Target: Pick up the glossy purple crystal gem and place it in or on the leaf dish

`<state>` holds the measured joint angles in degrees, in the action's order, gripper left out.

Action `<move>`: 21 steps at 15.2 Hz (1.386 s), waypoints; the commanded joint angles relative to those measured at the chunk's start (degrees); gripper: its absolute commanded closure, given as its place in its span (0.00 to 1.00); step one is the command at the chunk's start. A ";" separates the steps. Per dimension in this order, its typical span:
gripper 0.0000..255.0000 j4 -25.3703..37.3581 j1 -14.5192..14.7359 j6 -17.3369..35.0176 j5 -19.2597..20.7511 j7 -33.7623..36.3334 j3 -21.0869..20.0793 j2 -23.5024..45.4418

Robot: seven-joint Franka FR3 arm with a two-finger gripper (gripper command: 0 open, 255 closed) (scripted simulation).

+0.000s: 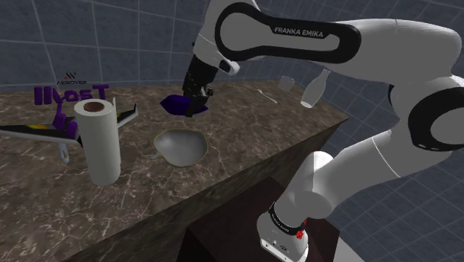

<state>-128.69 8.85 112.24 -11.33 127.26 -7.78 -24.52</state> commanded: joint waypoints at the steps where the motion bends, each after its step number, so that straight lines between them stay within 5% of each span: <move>1: 1.00 -2.36 1.09 -0.17 -0.80 2.44 -1.72 -2.94; 4: 1.00 -5.14 3.12 -0.42 -2.40 6.79 -5.00 -6.75; 21: 1.00 -13.85 3.59 9.72 -3.71 5.56 -6.11 -5.27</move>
<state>-142.50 12.44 121.89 -15.03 132.82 -13.89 -29.78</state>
